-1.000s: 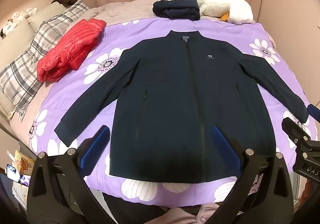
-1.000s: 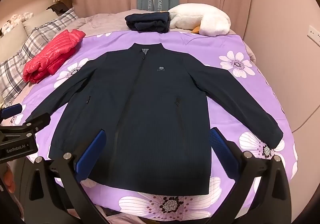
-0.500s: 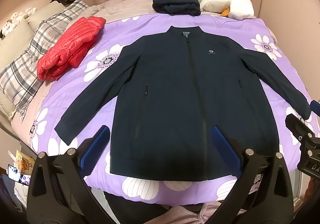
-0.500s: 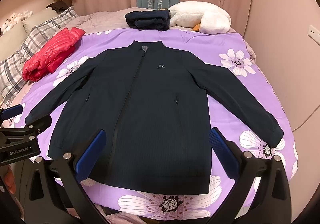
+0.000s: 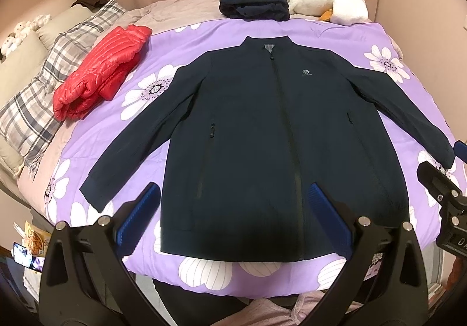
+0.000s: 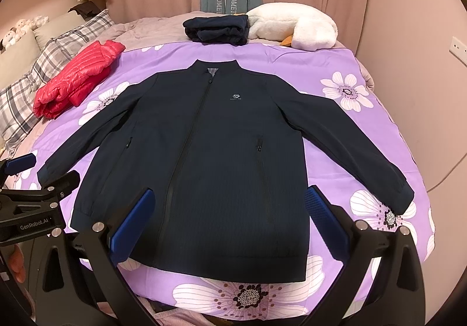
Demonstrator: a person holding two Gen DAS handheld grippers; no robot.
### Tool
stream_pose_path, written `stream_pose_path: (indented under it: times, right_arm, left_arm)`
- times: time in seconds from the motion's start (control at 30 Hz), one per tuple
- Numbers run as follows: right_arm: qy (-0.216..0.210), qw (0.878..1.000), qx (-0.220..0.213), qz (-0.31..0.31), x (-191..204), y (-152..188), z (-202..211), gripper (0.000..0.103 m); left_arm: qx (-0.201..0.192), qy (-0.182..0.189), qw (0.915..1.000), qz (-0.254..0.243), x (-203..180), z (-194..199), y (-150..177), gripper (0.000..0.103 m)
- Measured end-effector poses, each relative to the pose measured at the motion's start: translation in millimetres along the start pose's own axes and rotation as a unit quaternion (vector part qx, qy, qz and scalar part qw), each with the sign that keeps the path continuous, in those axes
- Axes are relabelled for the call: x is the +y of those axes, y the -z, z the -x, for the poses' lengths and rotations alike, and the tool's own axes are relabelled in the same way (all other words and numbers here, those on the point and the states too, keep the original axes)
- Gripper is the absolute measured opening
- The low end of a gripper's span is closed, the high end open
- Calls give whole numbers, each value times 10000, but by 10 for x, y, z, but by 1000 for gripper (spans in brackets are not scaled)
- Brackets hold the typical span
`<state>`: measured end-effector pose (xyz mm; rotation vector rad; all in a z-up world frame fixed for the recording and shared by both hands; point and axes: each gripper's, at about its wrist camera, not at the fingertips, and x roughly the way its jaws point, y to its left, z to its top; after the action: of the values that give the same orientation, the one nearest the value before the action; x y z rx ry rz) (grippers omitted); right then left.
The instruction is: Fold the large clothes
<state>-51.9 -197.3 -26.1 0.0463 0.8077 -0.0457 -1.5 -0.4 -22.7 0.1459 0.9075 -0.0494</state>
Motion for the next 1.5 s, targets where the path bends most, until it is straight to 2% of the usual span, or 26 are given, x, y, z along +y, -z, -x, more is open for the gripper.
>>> stream_pose_path:
  times: [1.2, 1.5]
  right_arm:
    - [100, 9999, -34, -24, -81, -63, 121, 102]
    - [61, 9997, -46, -229, -190, -63, 82, 102]
  left_arm:
    - [34, 191, 9998, -35, -73, 60, -64, 101]
    - [-110, 55, 9999, 90, 28, 116, -79, 101]
